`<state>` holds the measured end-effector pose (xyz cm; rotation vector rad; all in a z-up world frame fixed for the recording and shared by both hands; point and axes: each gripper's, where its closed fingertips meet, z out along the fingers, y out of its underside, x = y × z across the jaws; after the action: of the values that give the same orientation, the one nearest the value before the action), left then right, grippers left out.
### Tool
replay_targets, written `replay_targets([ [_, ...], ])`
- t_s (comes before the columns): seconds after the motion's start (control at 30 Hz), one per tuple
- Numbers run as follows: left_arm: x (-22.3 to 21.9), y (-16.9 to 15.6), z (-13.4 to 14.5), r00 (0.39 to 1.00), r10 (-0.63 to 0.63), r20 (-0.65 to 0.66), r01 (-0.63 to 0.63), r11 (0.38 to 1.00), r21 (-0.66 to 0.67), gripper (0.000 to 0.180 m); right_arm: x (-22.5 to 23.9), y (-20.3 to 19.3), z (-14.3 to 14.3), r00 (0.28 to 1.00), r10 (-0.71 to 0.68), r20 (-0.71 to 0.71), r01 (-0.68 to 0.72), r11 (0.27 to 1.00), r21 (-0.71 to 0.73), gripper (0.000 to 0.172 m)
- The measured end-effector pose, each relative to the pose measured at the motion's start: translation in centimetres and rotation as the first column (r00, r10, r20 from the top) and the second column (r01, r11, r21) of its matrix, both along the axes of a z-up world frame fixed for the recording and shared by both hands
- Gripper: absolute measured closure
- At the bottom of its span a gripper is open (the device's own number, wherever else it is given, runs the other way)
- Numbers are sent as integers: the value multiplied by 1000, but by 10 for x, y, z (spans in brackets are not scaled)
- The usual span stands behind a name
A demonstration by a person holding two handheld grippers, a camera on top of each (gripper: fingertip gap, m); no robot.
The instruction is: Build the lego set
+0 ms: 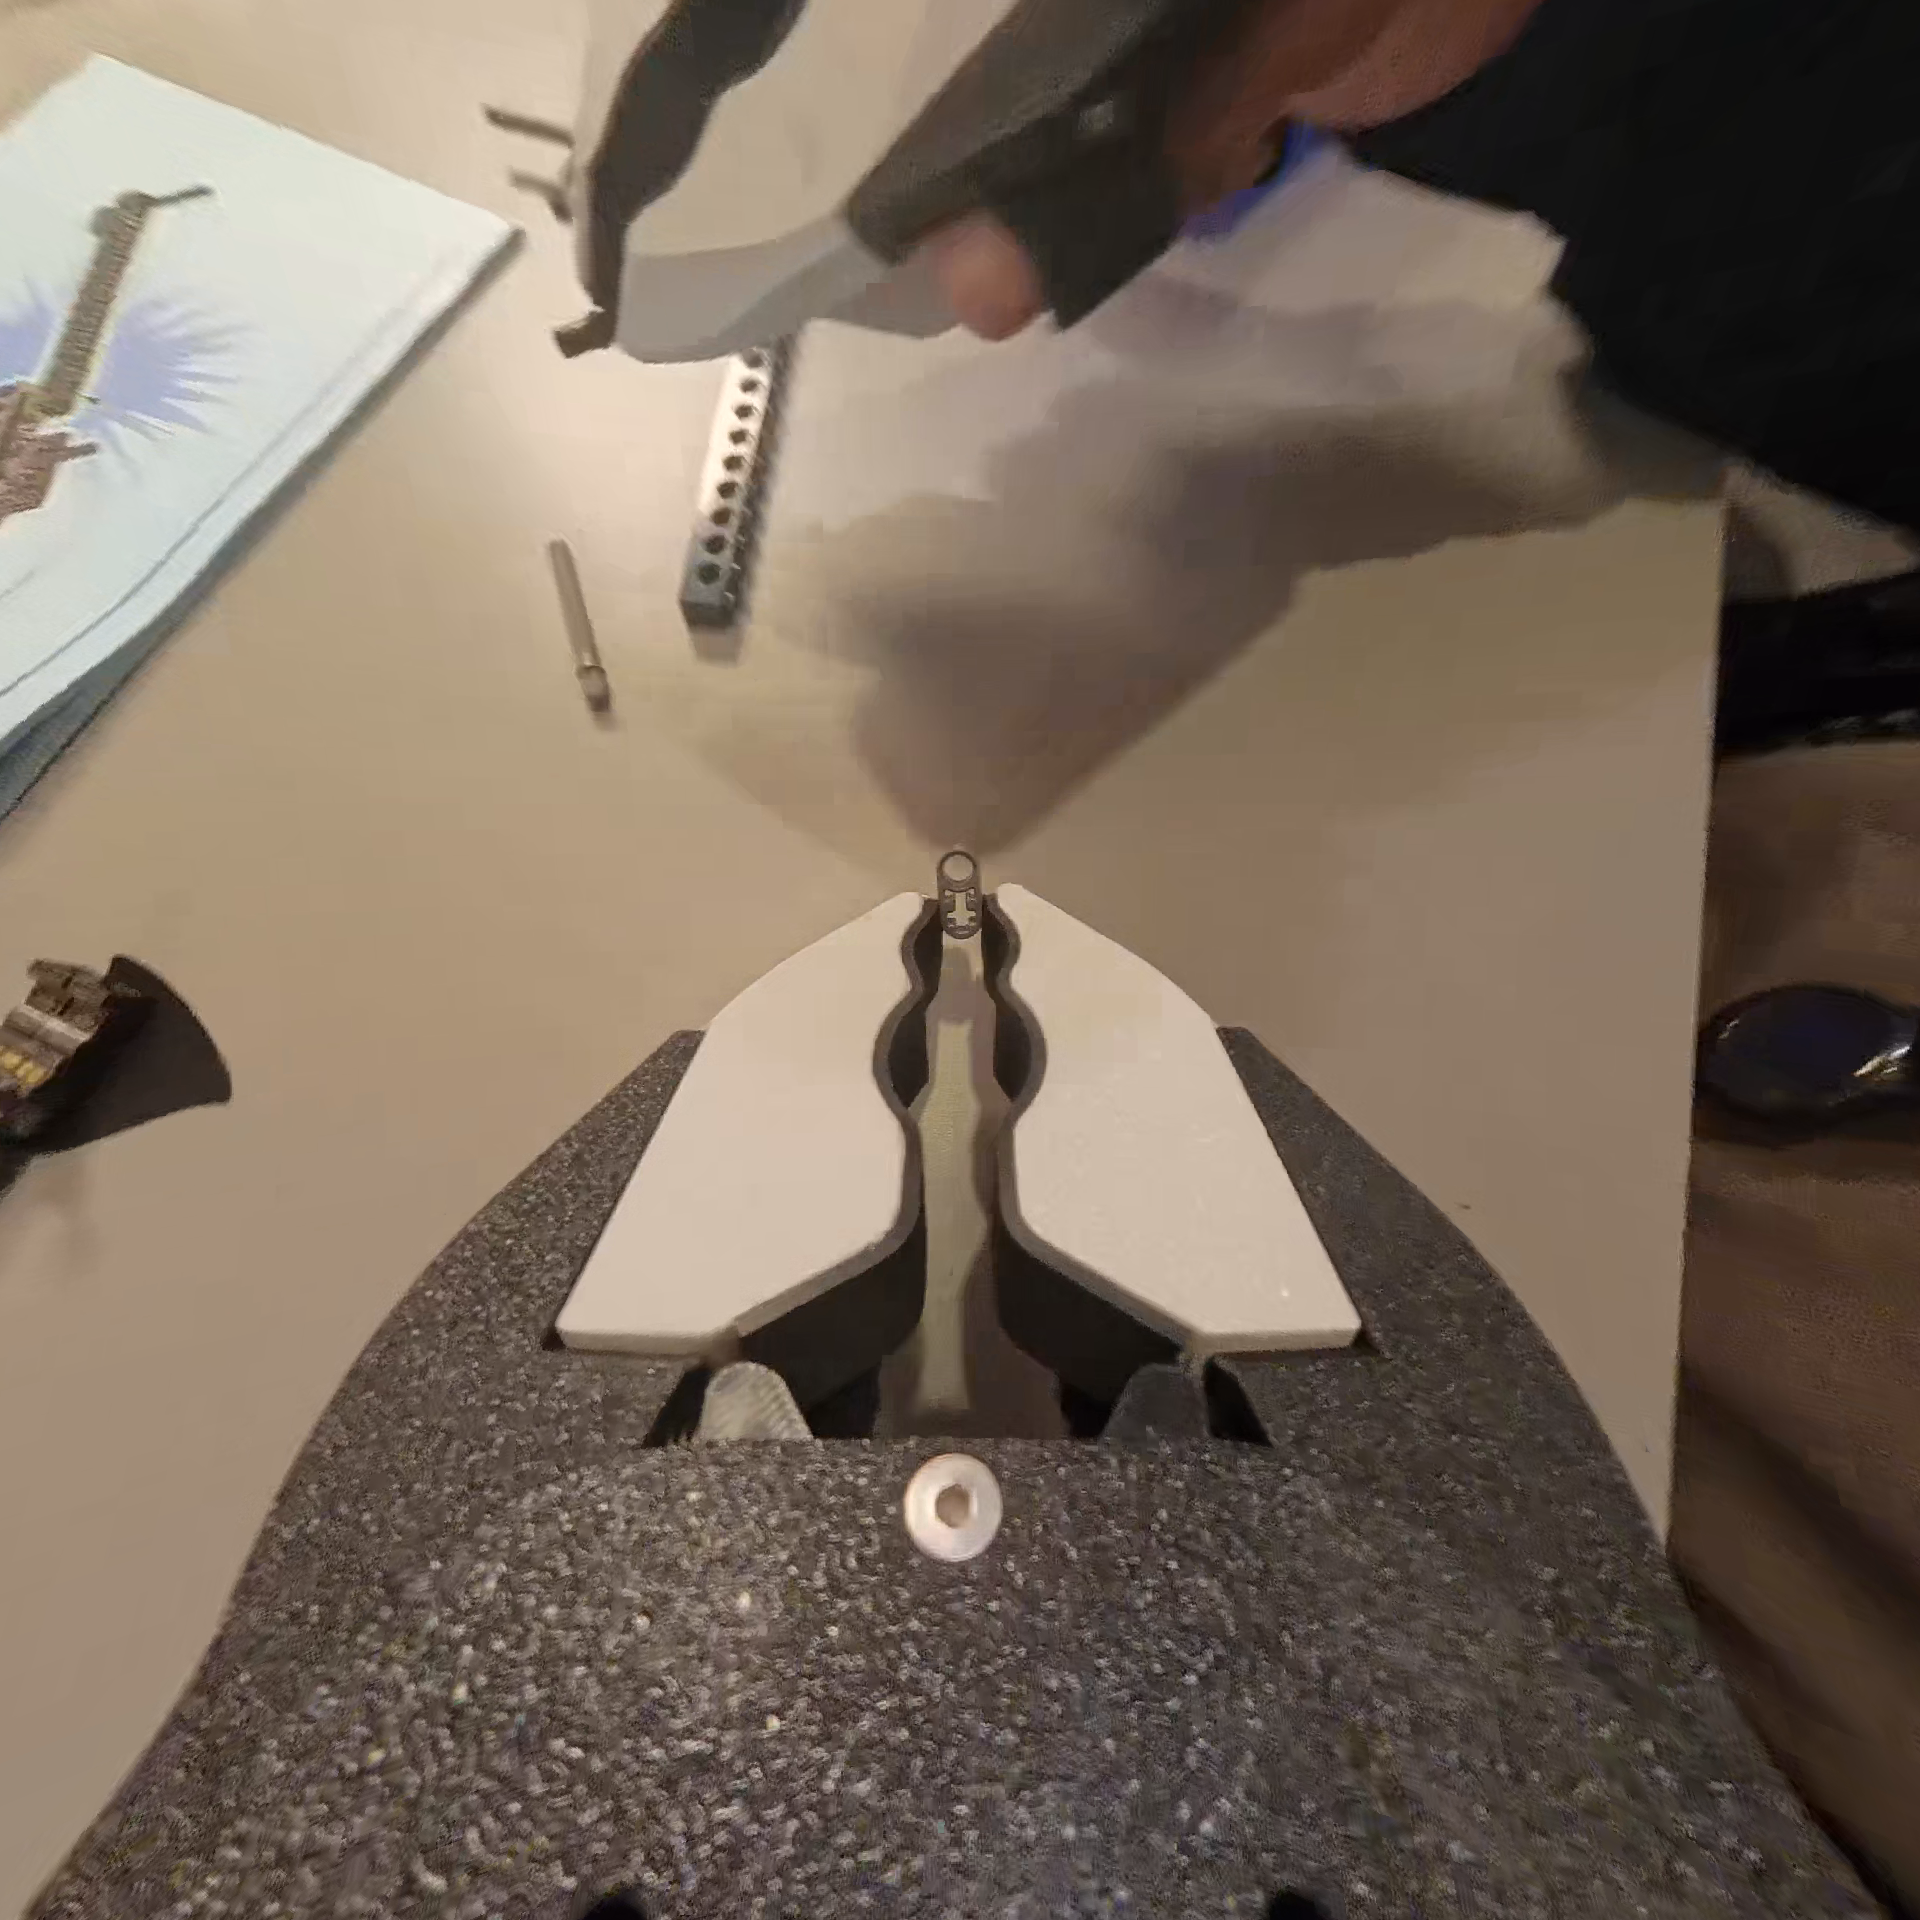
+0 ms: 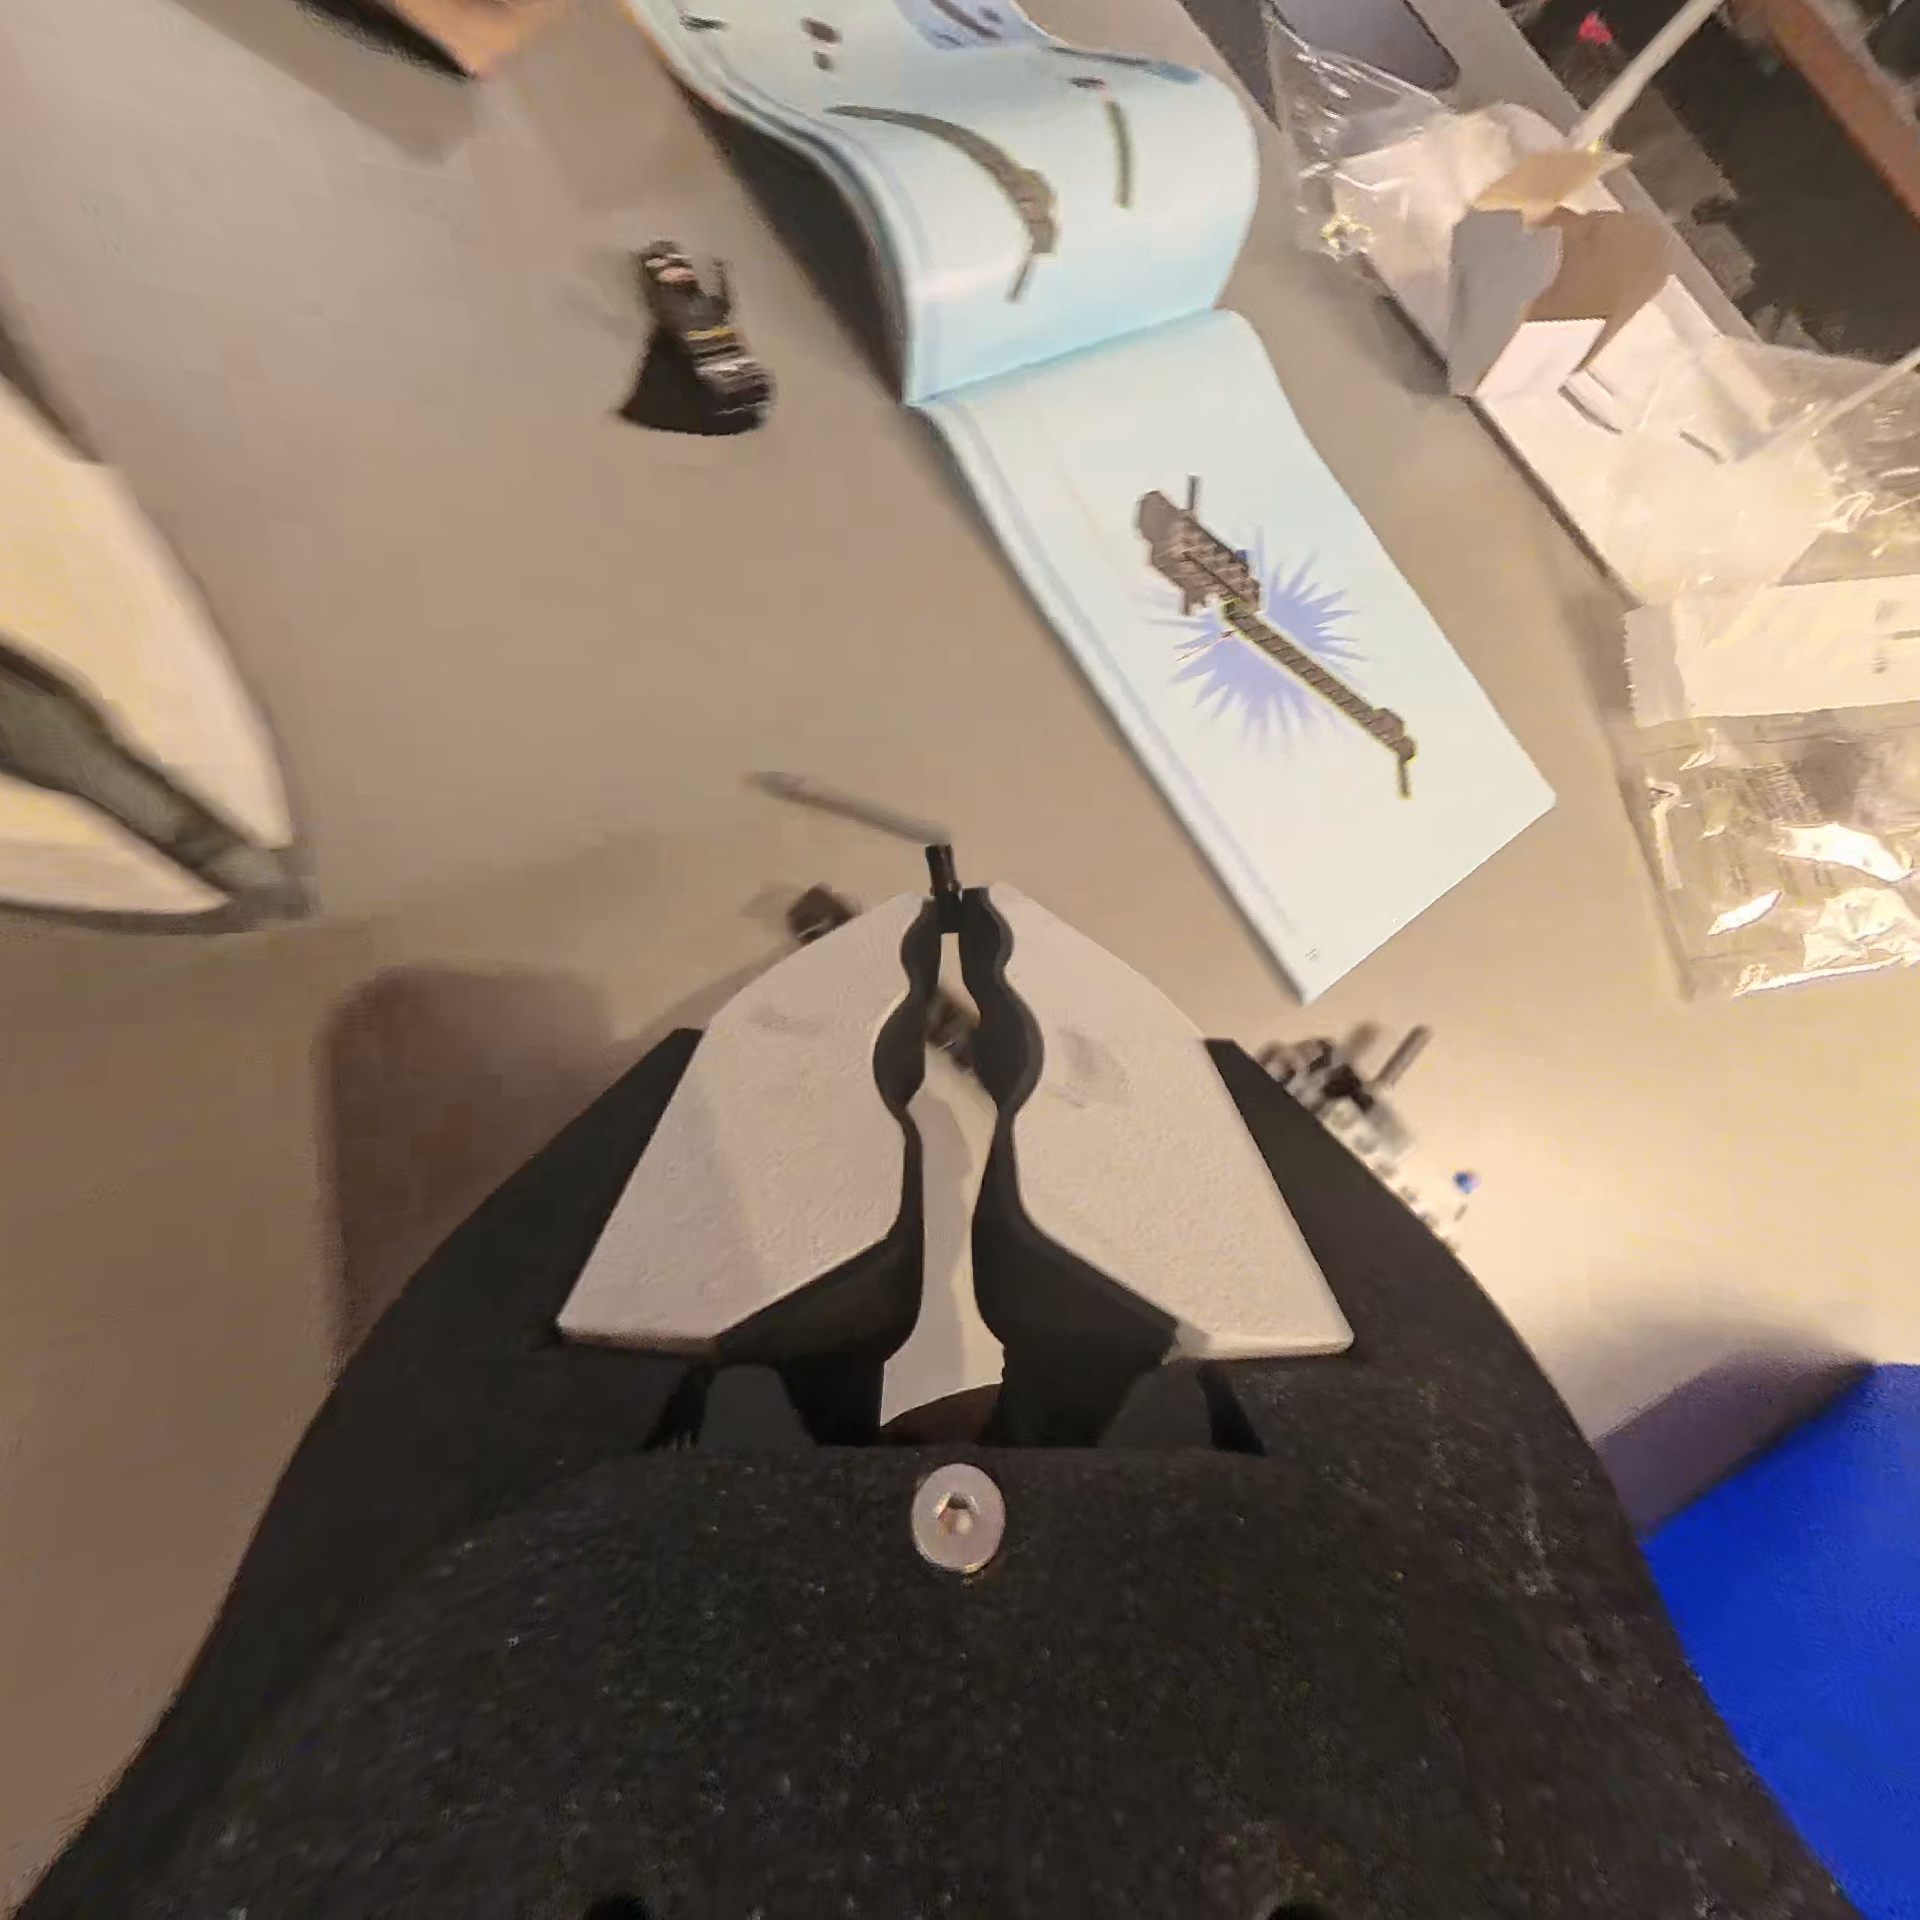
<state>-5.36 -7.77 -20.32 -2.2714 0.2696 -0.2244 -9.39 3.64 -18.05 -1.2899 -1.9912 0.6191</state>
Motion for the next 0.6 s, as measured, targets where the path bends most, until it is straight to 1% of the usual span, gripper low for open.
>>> replay_targets([
  [0.07,8,1,-11,998,-43,-49,39,997,-65,173,22,-18,-1,999,25,-29,-27,999,-40,168],
  [0.17,19,3,-21,992,-92,-88,80,988,-131,174,44,-42,-5,996,60,-64,-67,992,-107,168],
  [0.3,25,6,-23,987,-107,-118,90,985,-145,173,60,-59,-8,990,92,-105,-105,986,-128,168],
  [0.37,23,5,-22,988,-93,-119,76,987,-141,164,64,-63,-8,985,115,-130,-134,981,-142,168],
  [0.47,20,5,-14,995,-77,-58,72,994,-84,158,67,-65,-8,980,134,-147,-155,978,-143,168],
  [0.53,17,10,2,998,-69,-11,69,997,22,159,68,-69,-6,975,160,-155,-183,972,-148,168],
  [0.6,20,15,21,992,-80,97,67,990,127,163,69,-72,-4,968,181,-174,-206,969,-139,168],
])
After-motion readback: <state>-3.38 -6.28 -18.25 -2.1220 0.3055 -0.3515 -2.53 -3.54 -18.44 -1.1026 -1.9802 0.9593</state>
